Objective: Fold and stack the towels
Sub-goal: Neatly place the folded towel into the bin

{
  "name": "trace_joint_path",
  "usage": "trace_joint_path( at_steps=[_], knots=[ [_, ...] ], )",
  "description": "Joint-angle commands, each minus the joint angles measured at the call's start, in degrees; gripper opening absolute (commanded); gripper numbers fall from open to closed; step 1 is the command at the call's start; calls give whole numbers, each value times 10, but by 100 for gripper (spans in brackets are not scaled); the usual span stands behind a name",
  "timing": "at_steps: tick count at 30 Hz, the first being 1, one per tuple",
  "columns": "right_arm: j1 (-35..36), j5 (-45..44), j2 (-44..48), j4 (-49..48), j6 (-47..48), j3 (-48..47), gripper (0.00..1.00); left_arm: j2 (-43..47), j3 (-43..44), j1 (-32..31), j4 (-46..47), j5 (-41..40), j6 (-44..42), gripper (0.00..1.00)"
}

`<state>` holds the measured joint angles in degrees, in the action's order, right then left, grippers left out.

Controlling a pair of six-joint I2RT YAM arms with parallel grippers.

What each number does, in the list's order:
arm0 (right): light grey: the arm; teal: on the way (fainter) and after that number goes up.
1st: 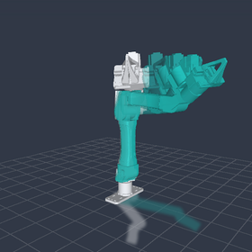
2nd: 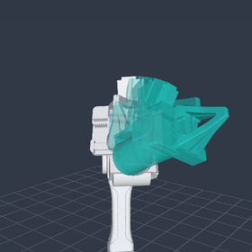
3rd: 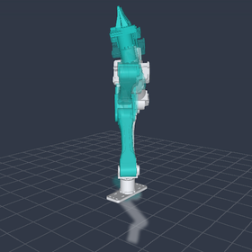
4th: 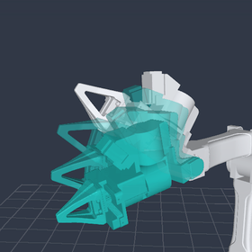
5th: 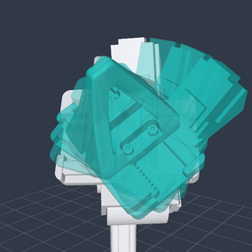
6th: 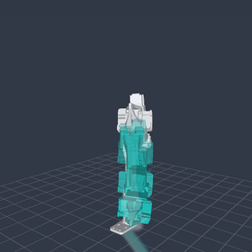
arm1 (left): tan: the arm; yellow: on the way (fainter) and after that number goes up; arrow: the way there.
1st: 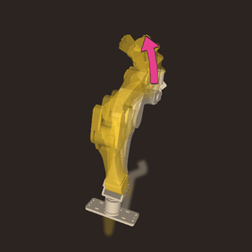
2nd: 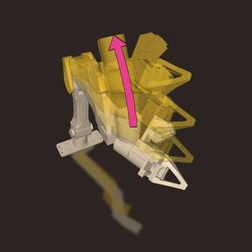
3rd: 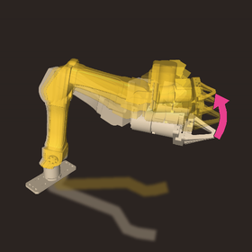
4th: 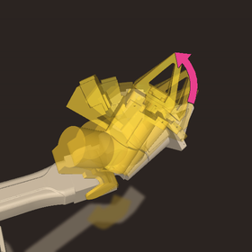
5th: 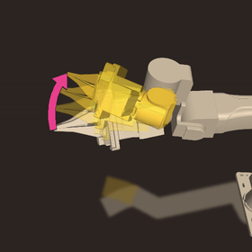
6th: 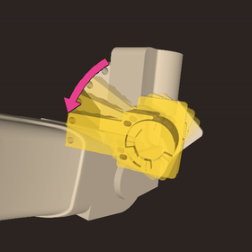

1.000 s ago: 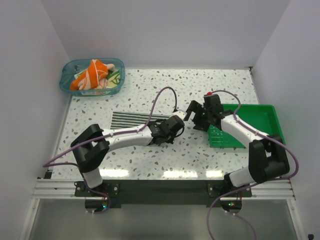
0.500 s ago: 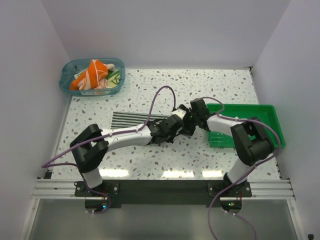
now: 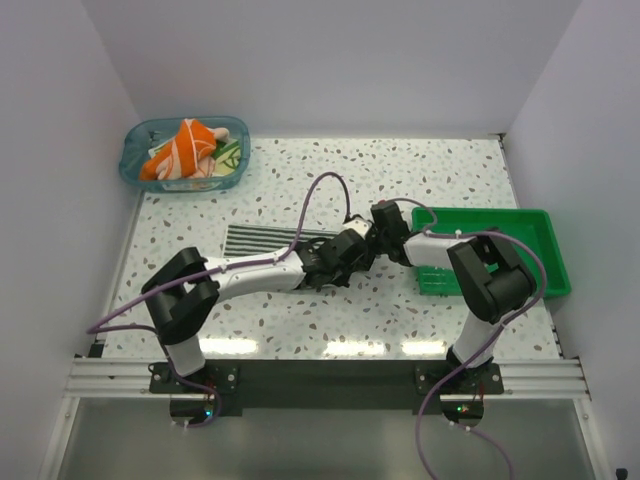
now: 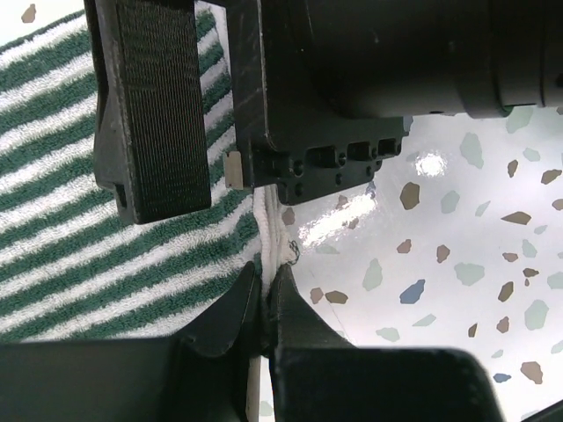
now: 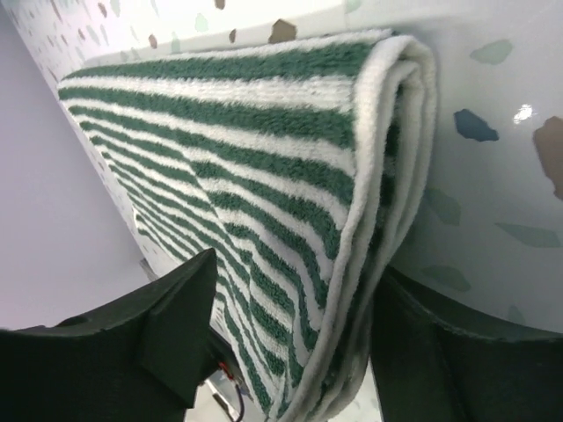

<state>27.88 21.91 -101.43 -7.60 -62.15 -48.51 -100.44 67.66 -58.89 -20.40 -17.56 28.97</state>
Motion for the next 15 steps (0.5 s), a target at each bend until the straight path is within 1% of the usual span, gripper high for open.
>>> trace_joint_path(
  at_steps=[1,2,3,4,5,6,8,9,11,12,13,14,15],
  knots=[
    [3,-15,-11,-16,-1,3,65,-7,21,2,34,13,28,0],
    [3,-18,-9,-15,0,4,61,-10,23,2,34,14,32,0],
    [3,-20,-8,-13,3,5,52,-14,25,2,32,14,34,0],
    [3,-21,-4,-12,5,5,45,-16,27,2,30,14,37,0],
    [3,-24,-3,-9,8,4,38,-19,30,2,28,13,39,3],
    [3,-26,2,2,17,3,24,-19,31,2,27,13,42,11],
    [3,-31,8,15,30,-3,11,-17,34,2,24,11,49,21],
    [3,-32,11,31,43,-6,1,-14,35,2,23,5,50,33],
    [2,-36,21,51,61,-18,0,-9,37,2,17,-2,57,44],
    [2,-40,24,72,79,-24,0,-2,39,3,8,-9,59,54],
    [3,-41,27,79,88,-31,0,2,41,2,3,-12,62,59],
    [2,-44,34,113,103,-36,0,15,45,2,-9,-23,63,72],
    [2,-47,38,129,112,-40,0,23,47,2,-17,-28,64,79]
  ],
)
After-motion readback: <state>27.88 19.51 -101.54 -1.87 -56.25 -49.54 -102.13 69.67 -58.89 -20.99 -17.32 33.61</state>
